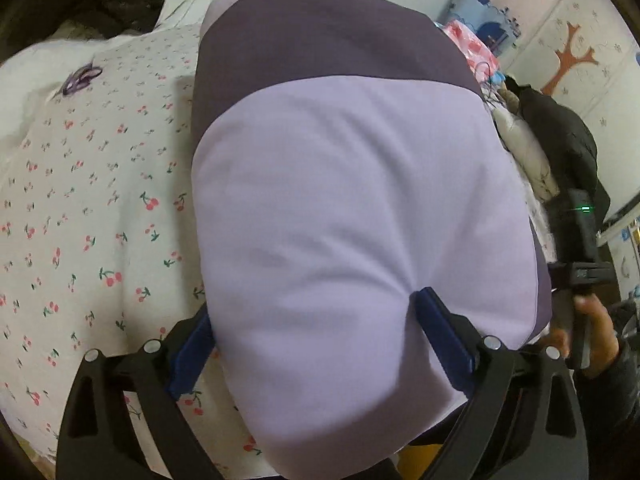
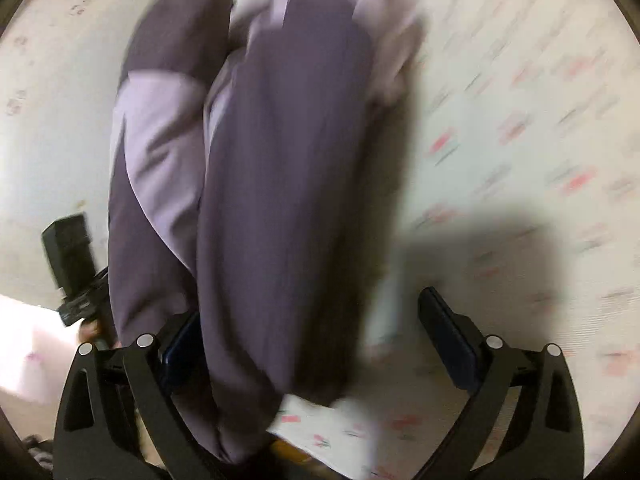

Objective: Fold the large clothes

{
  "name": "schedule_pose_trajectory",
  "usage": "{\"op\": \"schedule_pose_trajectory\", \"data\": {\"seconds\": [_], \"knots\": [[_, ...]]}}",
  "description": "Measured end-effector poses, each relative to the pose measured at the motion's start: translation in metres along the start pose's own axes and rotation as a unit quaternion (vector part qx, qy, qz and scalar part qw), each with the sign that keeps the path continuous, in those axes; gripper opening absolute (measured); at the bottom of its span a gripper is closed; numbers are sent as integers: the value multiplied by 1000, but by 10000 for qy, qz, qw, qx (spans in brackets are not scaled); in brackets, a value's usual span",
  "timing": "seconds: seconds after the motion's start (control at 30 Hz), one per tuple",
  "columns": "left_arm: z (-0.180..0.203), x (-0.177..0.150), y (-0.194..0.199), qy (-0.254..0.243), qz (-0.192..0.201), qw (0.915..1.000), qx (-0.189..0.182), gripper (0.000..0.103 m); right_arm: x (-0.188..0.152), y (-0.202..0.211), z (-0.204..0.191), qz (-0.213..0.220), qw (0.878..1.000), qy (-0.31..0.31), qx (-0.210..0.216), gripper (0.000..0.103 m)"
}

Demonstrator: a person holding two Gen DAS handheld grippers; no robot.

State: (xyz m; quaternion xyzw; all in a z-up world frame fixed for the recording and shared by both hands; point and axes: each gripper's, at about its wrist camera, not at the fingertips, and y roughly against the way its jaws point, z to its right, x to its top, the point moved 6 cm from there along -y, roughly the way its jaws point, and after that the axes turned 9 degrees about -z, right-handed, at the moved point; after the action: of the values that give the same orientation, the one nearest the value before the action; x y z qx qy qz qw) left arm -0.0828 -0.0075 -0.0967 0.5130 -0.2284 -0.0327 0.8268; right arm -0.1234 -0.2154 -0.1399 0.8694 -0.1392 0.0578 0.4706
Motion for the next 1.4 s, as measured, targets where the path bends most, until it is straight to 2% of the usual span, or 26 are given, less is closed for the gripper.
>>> {"op": "schedule_pose_trajectory", "data": {"seconds": [0.07, 0.1, 0.13, 0.17, 0.23, 0.3, 0.37, 0.4, 0.47, 0.53, 0.63, 0.7, 0.8, 0.87, 0.9, 0.93, 0.97, 1.0, 1.07, 1.1, 1.2, 1.23, 1.3, 1.37, 1.4], "knots": [[0, 0, 0, 73, 39, 10000, 22, 92, 10, 36, -1, 709, 9961, -60, -519, 95], [0, -1, 0, 41, 45, 10000, 71, 92, 21, 60, -11, 1234, 9902, 10, -654, 95], [2, -2, -1, -2, 52, 9999, 136, 92, 28, 74, -26, 1541, 9860, 172, -612, 95], [4, -1, -1, -15, 53, 9999, 162, 92, 34, 84, -44, 1768, 9816, 399, -591, 96], [6, 0, 1, -3, 35, 9998, 177, 92, 46, 83, -90, 1965, 9714, 1000, -877, 96], [5, 2, 5, 4, 27, 9998, 173, 92, 79, 53, -114, 1740, 9626, 1344, -1583, 96], [5, 4, 18, -20, 212, 9995, 249, 92, 79, 1, -116, 1381, 9620, 1210, -2019, 96], [5, 6, 25, -52, 386, 9988, 298, 92, 82, -23, -92, 1248, 9684, 1039, -1892, 96], [3, 13, 37, -12, 666, 9971, 368, 92, 83, -53, -67, 1291, 9819, 635, -1232, 97], [1, 18, 27, 44, 563, 9982, 176, 92, 82, -60, -56, 1347, 9850, 421, -997, 97], [1, 20, 8, 41, 371, 9991, 182, 93, 84, -55, -55, 1093, 9883, 440, -964, 96], [6, 19, 20, -6, 604, 9973, 411, 93, 82, -32, -57, 1048, 9882, 345, -1064, 96], [17, 23, 39, -239, 984, 9922, 729, 93, 47, 4, -78, 1404, 9774, 661, -1438, 96], [23, 29, 40, -326, 1068, 9909, 754, 93, 43, -16, -67, 1116, 9723, 806, -1887, 96], [25, 32, 35, -349, 973, 9920, 725, 93, 37, -39, -53, 778, 9749, 786, -1931, 96], [27, 33, 27, -389, 847, 9928, 747, 93, 32, -47, -41, 650, 9816, 651, -1673, 96], [31, 33, 22, -508, 828, 9907, 950, 93, 32, -48, -31, 524, 9879, 448, -1390, 96], [34, 31, 20, -619, 824, 9885, 1106, 94, 32, -42, -29, 478, 9891, 356, -1346, 96], [38, 28, 17, -746, 811, 9861, 1246, 96, 42, -18, -44, 782, 9828, 491, -1599, 96], [36, 28, 17, -728, 827, 9862, 1235, 96, 53, -3, -59, 1059, 9803, 594, -1555, 96], [32, 28, 17, -693, 846, 9877, 1120, 96, 98, 28, -96, 1802, 9655, 854, -1678, 96], [32, 28, 17, -689, 856, 9877, 1108, 96, 117, 30, -103, 1914, 9608, 923, -1780, 96], [34, 29, 16, -701, 877, 9872, 1135, 96, 153, 21, -105, 1952, 9556, 940, -1999, 96], [37, 28, 16, -705, 913, 9869, 1127, 96, 180, -18, -72, 1586, 9593, 622, -2251, 96], [39, 27, 16, -726, 978, 9868, 1066, 96, 186, -42, -48, 1324, 9651, 512, -2200, 97]]}}
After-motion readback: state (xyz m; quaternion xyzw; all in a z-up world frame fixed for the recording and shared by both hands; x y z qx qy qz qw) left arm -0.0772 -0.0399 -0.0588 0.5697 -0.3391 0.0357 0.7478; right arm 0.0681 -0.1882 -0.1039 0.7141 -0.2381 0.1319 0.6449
